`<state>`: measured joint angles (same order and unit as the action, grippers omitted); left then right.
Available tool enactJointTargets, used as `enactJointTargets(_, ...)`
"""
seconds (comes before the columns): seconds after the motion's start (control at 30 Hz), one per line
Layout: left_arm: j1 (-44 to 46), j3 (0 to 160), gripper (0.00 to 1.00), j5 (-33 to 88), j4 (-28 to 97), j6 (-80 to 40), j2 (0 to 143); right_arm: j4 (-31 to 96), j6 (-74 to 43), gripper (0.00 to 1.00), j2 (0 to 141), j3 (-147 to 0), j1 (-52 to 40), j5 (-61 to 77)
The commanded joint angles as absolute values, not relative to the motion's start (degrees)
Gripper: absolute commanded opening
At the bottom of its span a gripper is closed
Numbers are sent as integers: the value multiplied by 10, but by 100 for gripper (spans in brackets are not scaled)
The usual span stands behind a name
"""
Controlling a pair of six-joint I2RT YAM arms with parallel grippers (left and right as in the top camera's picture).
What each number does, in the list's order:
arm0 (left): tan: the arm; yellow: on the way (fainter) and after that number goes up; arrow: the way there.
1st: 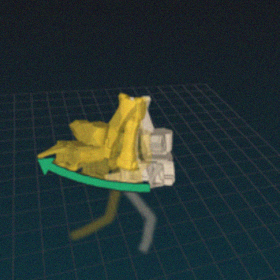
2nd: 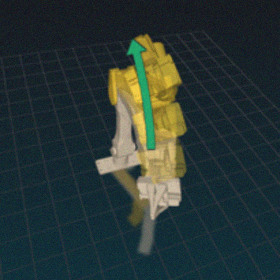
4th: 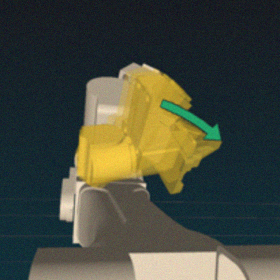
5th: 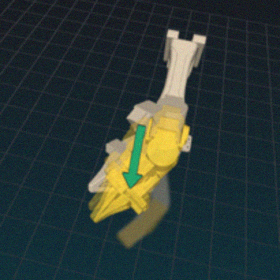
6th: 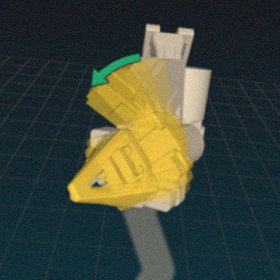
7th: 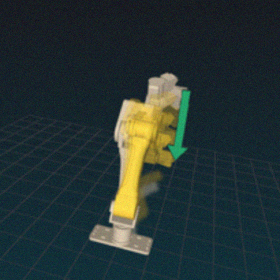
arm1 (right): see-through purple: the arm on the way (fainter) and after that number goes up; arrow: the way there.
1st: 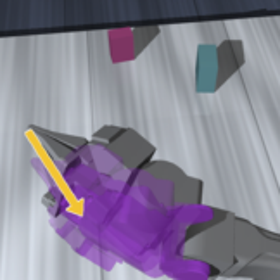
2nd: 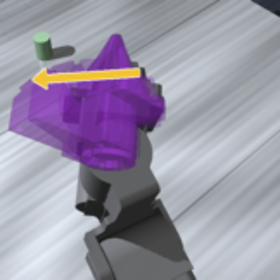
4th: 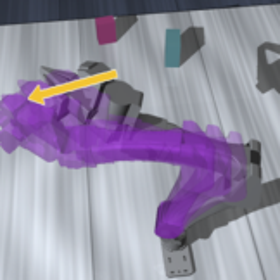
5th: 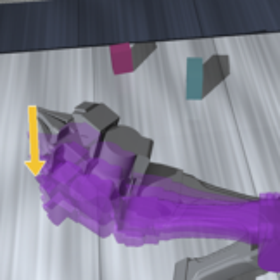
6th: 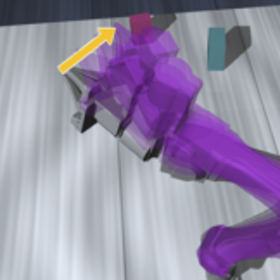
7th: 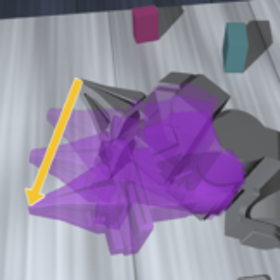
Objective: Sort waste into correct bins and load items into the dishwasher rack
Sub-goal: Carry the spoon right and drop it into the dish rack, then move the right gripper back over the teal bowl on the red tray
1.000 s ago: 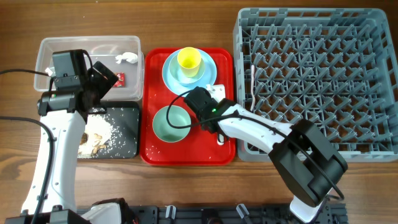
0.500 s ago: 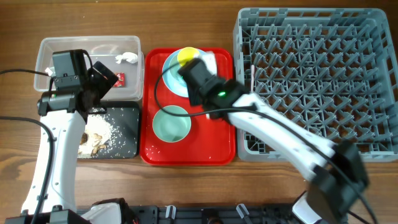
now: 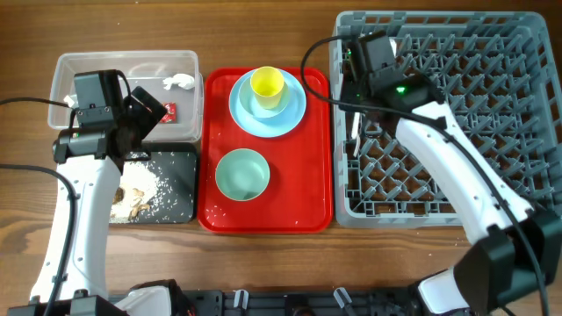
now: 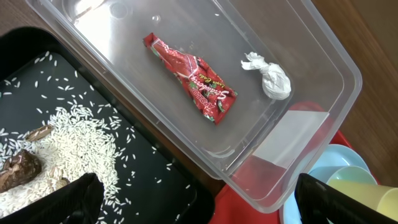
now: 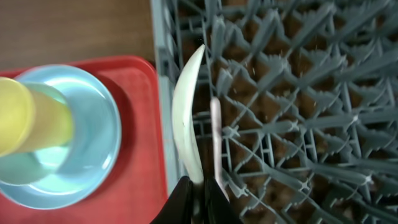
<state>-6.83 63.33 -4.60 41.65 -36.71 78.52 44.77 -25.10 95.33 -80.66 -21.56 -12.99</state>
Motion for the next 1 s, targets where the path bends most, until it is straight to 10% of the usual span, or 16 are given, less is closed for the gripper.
enactJointTargets(0.0,-70,638,100,-48,417,-358,776,448,-203,4,994,-799,-209,-100)
enactJointTargets(0.63,-70,638,100,-48,417,-358,776,463,-196,25,1021,-799,-209,-91)
enactJointTargets(0.97,-70,638,100,-48,417,-358,776,409,-216,29,1021,-799,-232,302)
